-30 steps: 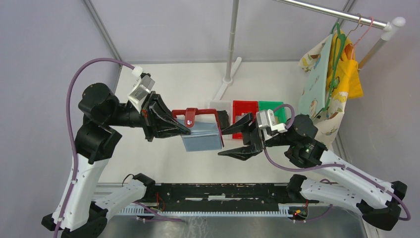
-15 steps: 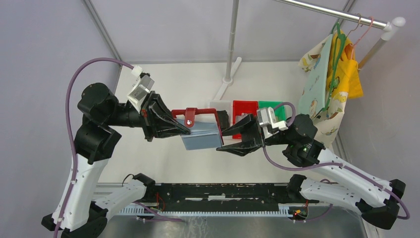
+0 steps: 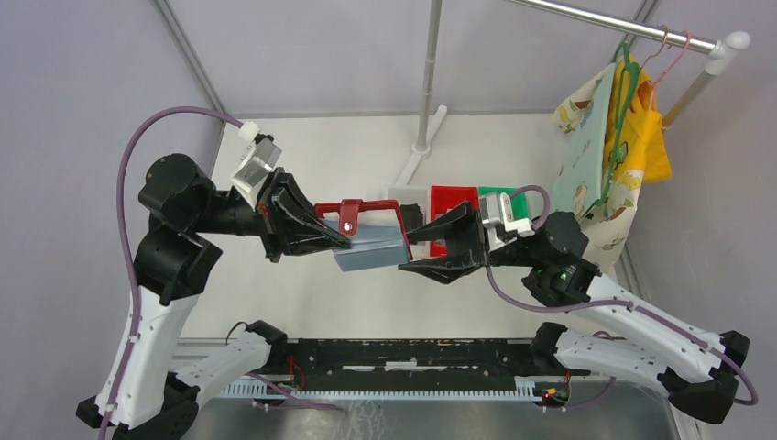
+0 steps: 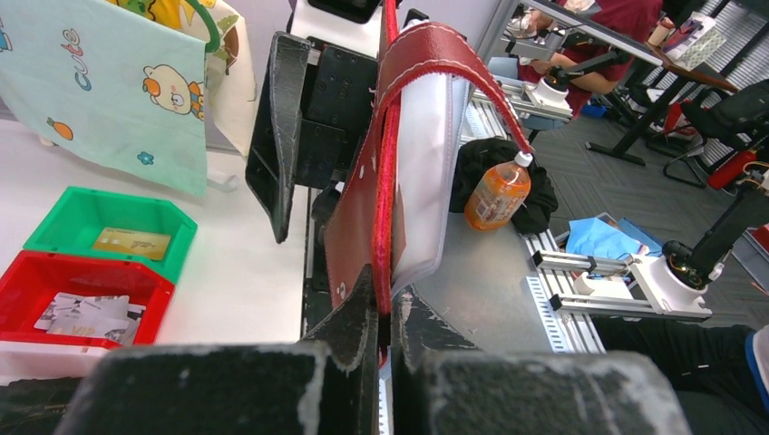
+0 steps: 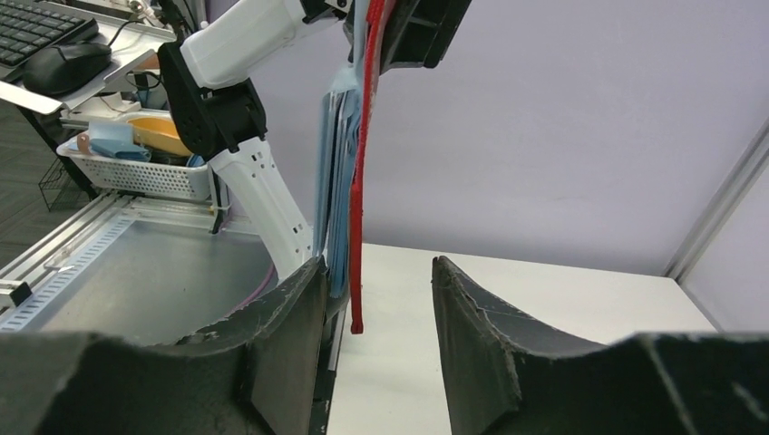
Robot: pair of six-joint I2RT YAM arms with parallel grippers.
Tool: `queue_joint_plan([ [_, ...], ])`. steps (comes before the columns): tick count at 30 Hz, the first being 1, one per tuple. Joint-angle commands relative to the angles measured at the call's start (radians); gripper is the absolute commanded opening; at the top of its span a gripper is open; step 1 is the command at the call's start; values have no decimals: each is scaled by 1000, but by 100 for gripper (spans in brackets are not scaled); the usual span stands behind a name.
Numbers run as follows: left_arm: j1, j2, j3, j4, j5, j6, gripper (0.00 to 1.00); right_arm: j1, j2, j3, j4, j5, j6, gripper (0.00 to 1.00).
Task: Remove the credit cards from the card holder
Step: Open the card holder.
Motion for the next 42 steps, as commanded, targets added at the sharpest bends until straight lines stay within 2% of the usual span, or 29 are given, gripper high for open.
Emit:
queue_joint_plan([
  [1, 0, -2, 40, 33, 27, -41, 2, -3, 17, 46, 95, 56, 17, 52],
  [6, 0, -4, 33, 35, 30, -41, 2, -4, 21, 33, 171, 77, 53, 53],
  [12, 0, -3, 19, 35, 29, -33, 2, -3, 49, 56, 258, 73, 133, 58],
  [18, 0, -4, 12, 35, 26, -30, 2, -2, 103, 101, 328, 26, 216, 60],
  [24, 0, -2, -1, 35, 26, -23, 2, 10, 157, 156, 384, 5, 273, 60],
  [31, -1, -2, -12, 18, 20, 4, 2, 37, 199, 180, 410, 10, 306, 56],
  [33, 1, -2, -14, 12, 20, 11, 2, 41, 212, 185, 416, 11, 318, 52],
  [36, -1, -3, -14, 8, 18, 13, 2, 44, 218, 182, 418, 25, 329, 40],
  [38, 0, -6, -13, -1, 17, 23, 2, 44, 212, 172, 425, 38, 334, 28],
  [41, 0, -9, -9, -26, 5, 51, 2, 44, 192, 156, 414, 84, 331, 4],
  [42, 0, -10, -8, -35, -1, 62, 7, 44, 183, 153, 399, 100, 326, 0],
])
